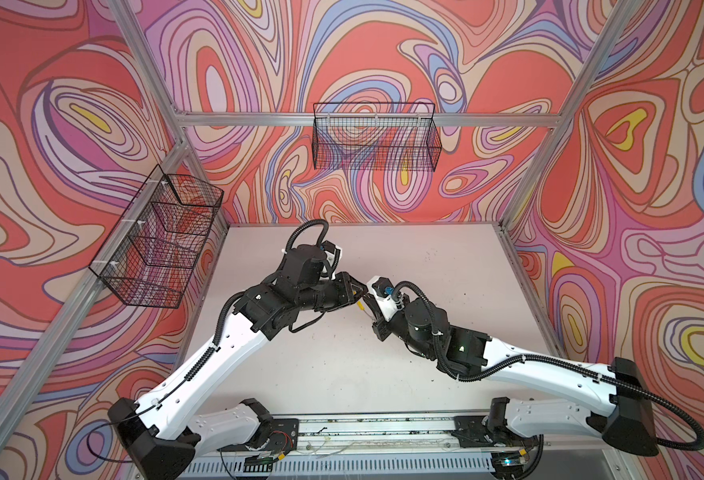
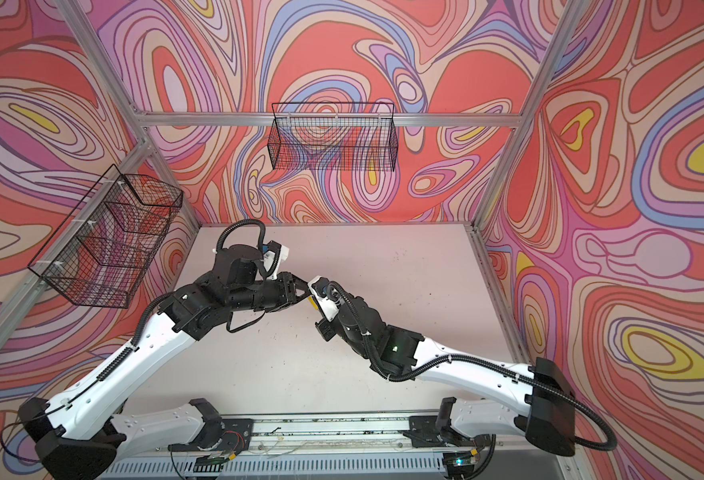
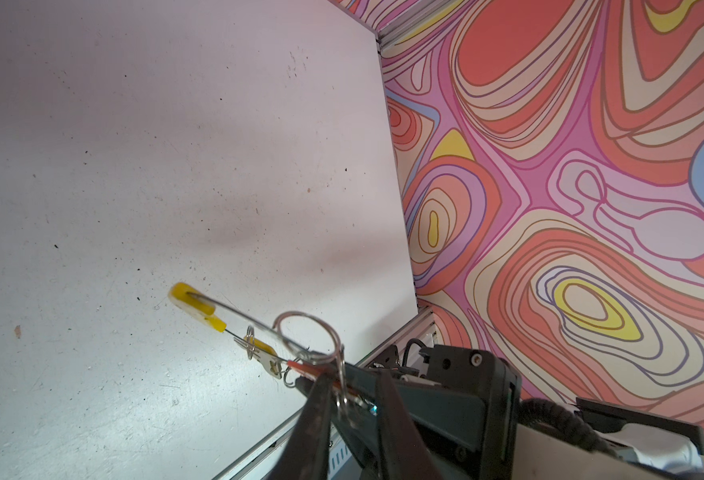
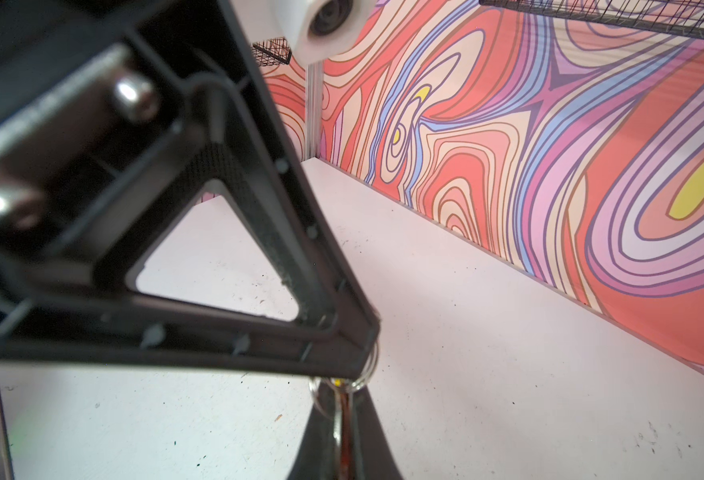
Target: Put the keys on the keyring
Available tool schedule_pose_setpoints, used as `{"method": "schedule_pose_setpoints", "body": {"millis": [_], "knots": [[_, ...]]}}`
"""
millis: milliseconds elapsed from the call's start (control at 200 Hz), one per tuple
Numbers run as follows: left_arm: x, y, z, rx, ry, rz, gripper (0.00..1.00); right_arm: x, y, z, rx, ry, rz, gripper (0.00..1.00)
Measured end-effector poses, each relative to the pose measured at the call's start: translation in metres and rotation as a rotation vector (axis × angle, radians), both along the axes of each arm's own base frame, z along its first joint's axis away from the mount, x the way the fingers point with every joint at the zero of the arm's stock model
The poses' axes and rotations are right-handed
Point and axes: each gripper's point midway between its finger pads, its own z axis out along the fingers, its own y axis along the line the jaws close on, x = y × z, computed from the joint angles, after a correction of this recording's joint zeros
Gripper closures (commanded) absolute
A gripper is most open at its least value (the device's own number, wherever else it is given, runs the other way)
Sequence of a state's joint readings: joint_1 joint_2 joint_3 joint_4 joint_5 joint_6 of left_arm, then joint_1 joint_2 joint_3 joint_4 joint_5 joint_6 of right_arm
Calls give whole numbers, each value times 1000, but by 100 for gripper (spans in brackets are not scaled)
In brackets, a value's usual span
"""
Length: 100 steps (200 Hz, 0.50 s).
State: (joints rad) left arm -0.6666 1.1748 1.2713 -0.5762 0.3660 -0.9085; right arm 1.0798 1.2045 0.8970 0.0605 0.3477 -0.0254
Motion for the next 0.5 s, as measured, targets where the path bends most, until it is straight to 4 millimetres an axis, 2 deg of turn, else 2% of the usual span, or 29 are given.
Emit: {"method": "schedule_pose_setpoints", "body": {"millis": [205, 446, 501], "knots": [[2, 0, -3, 17, -4, -4, 90, 1, -1, 0, 0, -1, -5, 100], [4, 1, -2, 21, -7, 5, 90, 1, -1, 0, -1, -2, -11, 100], [4, 1, -2, 22, -7, 4, 94, 1, -1, 0, -1, -3, -11, 100]]}}
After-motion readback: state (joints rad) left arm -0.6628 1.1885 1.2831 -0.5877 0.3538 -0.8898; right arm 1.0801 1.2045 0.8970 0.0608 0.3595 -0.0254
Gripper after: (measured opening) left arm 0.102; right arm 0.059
